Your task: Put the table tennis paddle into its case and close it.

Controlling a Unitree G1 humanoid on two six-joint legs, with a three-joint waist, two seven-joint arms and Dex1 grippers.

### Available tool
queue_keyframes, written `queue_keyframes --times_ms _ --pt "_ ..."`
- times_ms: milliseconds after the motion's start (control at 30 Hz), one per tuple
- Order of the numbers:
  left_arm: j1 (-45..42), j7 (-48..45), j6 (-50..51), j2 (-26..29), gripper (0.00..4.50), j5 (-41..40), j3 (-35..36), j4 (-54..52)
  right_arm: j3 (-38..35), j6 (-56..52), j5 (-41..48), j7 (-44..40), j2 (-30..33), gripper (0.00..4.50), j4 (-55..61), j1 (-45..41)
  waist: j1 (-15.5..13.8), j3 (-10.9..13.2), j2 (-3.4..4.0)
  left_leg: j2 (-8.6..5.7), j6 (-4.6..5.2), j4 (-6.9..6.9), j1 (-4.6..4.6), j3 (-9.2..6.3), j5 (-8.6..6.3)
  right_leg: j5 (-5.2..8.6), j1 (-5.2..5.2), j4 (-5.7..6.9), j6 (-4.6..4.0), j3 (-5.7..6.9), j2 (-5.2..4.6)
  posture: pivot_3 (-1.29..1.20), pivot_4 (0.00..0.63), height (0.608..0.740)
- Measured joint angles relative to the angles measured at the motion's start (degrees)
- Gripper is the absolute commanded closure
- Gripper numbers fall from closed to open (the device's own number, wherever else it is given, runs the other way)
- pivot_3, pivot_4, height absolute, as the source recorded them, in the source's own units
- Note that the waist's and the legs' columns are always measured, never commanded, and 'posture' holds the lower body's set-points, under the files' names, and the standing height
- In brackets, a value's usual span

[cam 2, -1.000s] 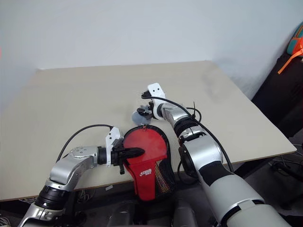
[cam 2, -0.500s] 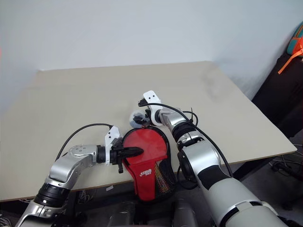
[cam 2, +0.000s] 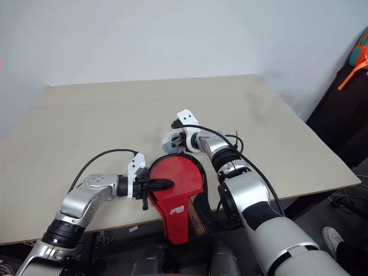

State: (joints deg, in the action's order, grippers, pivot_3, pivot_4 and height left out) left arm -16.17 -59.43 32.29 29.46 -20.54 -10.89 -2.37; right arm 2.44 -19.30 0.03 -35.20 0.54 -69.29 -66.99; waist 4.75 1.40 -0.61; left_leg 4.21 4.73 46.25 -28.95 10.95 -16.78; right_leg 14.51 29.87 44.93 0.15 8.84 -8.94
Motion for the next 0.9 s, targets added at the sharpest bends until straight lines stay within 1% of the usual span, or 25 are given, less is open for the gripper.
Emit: queue_keyframes --times_ms 167,333,433,733,900 --pt "-0.54 -0.69 -0.68 0.02 4.50 0.58 -0.34 0.86 -1.66 -0.40 0.19 2.50 2.72 4.27 1.90 0.03 0.00 0.01 0.01 0.00 0.00 0.00 -0.02 0.03 0.00 0.00 0.03 0.00 0.00 -0.03 0.00 0.00 0.000 0.654" --pt "-1.29 -1.59 -2.55 0.28 4.50 1.82 -1.49 1.50 -2.77 -3.85 1.25 2.19 5.83 4.27 11.17 1.38 0.00 0.00 0.03 0.01 0.00 0.01 0.00 0.02 0.00 0.00 0.01 -0.02 0.00 -0.04 -0.01 0.00 0.000 0.654" --pt "-1.51 -1.64 -3.67 0.27 4.50 1.99 -2.05 1.97 -2.67 -7.50 2.11 1.42 6.67 4.27 18.66 5.16 -0.19 0.00 0.03 0.00 0.00 0.04 0.01 0.01 0.00 0.00 -0.02 -0.04 0.01 -0.03 -0.01 0.00 0.000 0.654" --pt "-2.21 -2.16 -7.77 0.35 4.50 4.00 -3.71 3.36 -2.27 -22.21 5.48 -0.01 15.10 4.27 49.73 21.79 -0.96 0.00 0.08 -0.01 0.01 0.06 0.04 -0.04 0.00 0.01 -0.08 -0.15 0.01 -0.02 -0.07 0.00 0.000 0.654" --pt "-2.36 -2.43 -8.47 0.34 4.50 4.05 -3.91 3.69 -4.57 -28.29 8.73 1.37 17.68 4.27 61.38 27.90 -1.06 0.01 0.10 0.00 0.02 0.09 0.03 -0.07 0.00 0.03 -0.08 -0.17 0.00 -0.01 -0.09 0.00 0.000 0.654"
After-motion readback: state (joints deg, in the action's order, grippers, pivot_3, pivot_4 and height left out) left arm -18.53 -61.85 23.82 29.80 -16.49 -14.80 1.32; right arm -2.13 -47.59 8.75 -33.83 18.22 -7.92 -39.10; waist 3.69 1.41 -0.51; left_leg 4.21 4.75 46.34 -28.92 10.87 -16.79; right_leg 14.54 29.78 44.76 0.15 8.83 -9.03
